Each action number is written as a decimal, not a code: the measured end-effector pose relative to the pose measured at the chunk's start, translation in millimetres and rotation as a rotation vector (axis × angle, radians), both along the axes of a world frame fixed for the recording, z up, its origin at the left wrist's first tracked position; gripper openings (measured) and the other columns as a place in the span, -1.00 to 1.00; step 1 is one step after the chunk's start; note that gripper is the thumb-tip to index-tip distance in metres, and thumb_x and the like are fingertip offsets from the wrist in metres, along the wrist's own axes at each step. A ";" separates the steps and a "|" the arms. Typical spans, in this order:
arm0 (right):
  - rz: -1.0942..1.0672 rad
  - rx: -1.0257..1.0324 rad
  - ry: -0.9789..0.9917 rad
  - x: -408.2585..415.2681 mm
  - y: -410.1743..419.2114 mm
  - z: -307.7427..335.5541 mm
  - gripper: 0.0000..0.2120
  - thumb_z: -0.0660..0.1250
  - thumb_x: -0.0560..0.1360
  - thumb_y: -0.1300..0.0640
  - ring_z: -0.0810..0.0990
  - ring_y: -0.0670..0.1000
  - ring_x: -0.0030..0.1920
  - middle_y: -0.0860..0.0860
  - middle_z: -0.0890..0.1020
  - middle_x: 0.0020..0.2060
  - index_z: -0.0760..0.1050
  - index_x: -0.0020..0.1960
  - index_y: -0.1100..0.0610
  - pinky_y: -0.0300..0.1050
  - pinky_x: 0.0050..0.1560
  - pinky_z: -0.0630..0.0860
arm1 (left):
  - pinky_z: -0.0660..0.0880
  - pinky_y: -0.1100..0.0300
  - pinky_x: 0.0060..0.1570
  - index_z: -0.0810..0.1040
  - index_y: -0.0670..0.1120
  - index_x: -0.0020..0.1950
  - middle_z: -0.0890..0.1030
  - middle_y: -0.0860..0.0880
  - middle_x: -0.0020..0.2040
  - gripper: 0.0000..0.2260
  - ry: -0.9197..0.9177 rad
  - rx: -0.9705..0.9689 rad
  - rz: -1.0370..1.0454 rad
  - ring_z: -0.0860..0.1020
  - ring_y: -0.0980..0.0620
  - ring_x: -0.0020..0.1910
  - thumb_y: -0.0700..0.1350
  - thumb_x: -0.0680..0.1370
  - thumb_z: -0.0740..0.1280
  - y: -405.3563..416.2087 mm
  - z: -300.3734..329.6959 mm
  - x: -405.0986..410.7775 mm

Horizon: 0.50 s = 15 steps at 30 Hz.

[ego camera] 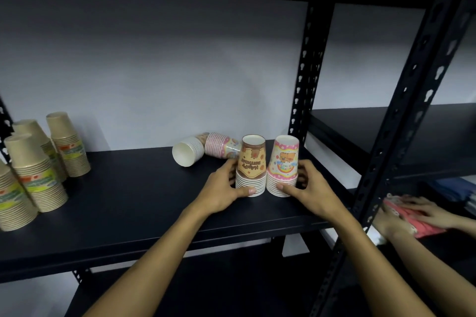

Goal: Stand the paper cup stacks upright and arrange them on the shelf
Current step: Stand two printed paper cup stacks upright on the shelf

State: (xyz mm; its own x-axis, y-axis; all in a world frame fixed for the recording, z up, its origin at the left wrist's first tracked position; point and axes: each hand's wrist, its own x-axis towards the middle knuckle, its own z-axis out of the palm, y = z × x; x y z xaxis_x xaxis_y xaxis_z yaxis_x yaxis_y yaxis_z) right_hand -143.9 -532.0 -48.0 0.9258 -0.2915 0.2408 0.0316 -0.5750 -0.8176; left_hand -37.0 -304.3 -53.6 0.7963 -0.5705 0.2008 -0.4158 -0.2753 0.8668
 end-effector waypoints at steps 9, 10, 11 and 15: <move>-0.059 0.022 -0.076 -9.6 1.9 35.4 -0.09 0.47 0.23 -0.42 0.56 -0.11 0.24 -0.09 0.55 0.27 0.32 0.42 -0.01 0.01 0.29 0.52 | 0.51 0.09 0.28 0.35 0.04 0.49 0.56 0.11 0.30 -0.23 -0.136 0.015 0.070 0.54 0.14 0.25 0.09 0.36 0.60 17.5 20.0 1.4; -0.084 0.003 -0.114 -10.3 4.9 46.2 -0.12 0.46 0.26 -0.39 0.54 -0.09 0.26 -0.06 0.53 0.30 0.33 0.42 0.01 -0.03 0.28 0.50 | 0.51 0.11 0.27 0.35 0.05 0.49 0.57 0.14 0.25 -0.24 -0.165 0.006 0.086 0.54 0.17 0.24 0.09 0.37 0.59 21.9 28.0 2.2; -0.112 -0.020 -0.160 -10.2 7.7 57.2 -0.18 0.45 0.30 -0.33 0.53 -0.06 0.26 -0.03 0.52 0.32 0.34 0.42 0.04 -0.08 0.26 0.48 | 0.50 0.14 0.25 0.36 0.06 0.48 0.58 0.16 0.22 -0.27 -0.197 -0.003 0.103 0.54 0.19 0.23 0.10 0.38 0.58 26.4 37.2 3.6; -0.218 -0.103 -0.316 -1.2 18.6 101.2 -0.44 0.46 0.46 -0.12 0.51 -0.03 0.26 -0.01 0.49 0.33 0.39 0.37 0.03 -0.05 0.25 0.46 | 0.49 0.22 0.18 0.42 0.07 0.41 0.58 0.13 0.22 -0.40 -0.326 -0.028 0.172 0.55 0.18 0.19 0.08 0.43 0.55 45.5 77.3 16.1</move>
State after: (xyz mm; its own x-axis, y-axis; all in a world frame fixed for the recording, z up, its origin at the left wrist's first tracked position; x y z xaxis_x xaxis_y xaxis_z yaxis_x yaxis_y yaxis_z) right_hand -145.1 -513.4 53.2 0.7209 -0.4323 0.5417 0.1405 -0.6743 -0.7250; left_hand -21.0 -258.9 23.8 0.7719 -0.4248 0.4731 -0.6208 -0.3433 0.7048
